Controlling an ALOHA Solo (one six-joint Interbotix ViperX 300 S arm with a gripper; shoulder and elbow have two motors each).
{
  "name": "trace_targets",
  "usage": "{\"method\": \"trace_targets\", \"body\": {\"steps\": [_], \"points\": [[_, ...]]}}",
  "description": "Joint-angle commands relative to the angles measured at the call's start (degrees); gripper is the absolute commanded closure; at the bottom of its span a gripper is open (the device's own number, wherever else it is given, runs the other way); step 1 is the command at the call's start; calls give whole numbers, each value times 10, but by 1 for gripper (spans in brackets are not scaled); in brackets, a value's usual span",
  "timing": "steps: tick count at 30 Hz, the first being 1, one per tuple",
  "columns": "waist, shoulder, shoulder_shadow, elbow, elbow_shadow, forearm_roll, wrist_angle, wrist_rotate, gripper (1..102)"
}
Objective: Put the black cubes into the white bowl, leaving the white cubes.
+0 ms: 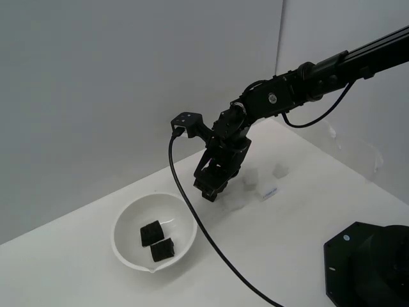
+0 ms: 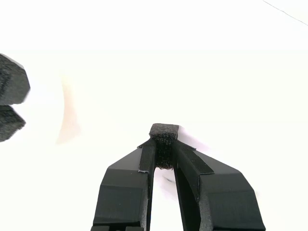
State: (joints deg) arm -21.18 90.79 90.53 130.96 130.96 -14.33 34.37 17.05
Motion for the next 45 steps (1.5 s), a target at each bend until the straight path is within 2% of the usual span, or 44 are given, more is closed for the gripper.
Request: {"method": "trace_targets", "body": {"steps": [1, 14, 20, 26, 32, 39, 45], "points": [[9, 32, 33, -7, -11, -4, 10, 7, 100], [32, 138, 141, -18, -21, -2, 45, 7, 100], [23, 185, 188, -31, -34, -14, 62, 6, 100], [-33, 202, 204, -42, -46, -25, 62, -6, 100], [-101, 195, 196, -57, -60, -31, 61, -33, 100], [-161, 170, 171, -74, -76, -34, 54, -54, 100], [-185, 150, 152, -75, -76, -63, 30, -54, 100]]}}
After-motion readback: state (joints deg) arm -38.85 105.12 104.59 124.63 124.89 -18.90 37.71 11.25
